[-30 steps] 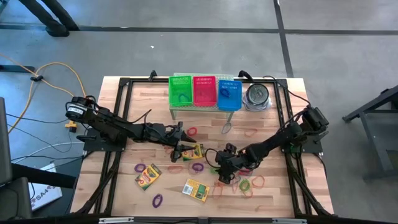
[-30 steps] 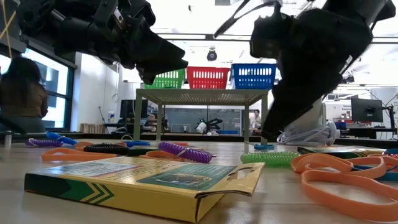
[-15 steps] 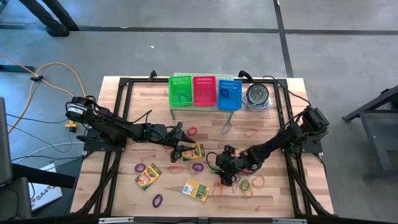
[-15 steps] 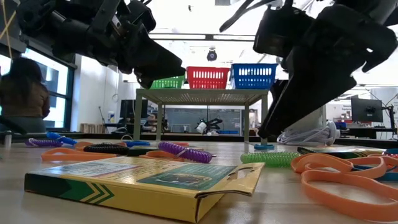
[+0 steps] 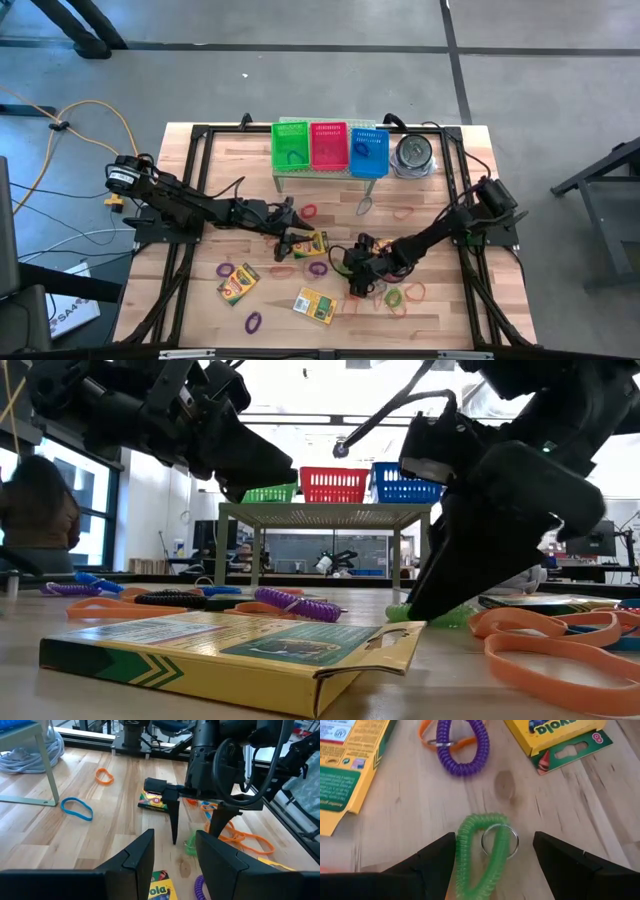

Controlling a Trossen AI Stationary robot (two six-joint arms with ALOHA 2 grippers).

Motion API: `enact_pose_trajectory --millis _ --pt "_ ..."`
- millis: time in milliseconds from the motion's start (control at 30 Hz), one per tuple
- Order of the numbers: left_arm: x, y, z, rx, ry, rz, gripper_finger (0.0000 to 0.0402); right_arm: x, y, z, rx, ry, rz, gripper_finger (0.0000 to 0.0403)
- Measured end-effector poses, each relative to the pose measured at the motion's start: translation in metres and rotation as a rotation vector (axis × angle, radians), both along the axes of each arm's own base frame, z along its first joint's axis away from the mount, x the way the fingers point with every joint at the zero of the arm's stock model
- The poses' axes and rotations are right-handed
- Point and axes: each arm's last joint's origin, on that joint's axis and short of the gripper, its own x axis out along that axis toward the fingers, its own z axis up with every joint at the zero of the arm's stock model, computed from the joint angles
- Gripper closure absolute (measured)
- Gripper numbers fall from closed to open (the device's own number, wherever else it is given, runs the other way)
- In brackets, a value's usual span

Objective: Pick & Place Office Desk Supplies
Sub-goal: Put the top green spring keychain into the blue bin on the shelf

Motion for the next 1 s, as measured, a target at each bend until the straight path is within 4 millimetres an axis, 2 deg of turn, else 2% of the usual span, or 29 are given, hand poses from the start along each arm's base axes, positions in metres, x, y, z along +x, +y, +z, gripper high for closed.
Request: enact_pose_trajectory --millis 467,567,700,1000 --pt "-0.0009 -0.0046 -0.0008 0.008 0.008 -0.018 0.0262 -0.0036 -0.0007 -0.0022 0.028 0.036 -0.043 0.0141" --pt "-0.0009 -0.0046 -0.0008 0.008 0.007 -0.018 0.0262 -0.0047 -0.0012 -0.0028 0.055 0.056 -0.065 0.0155" --pt "-0.0009 -0.0046 -0.0008 0.008 0.008 -0.018 0.0262 -0.0054 -0.0017 -0.0034 0.046 0.062 -0.064 0.0206" --pt "-0.0009 -0.0046 -0.0008 0.007 0.008 -0.018 0.0262 -0.0063 -0.0014 -0.0038 0.023 0.078 -0.007 0.0366"
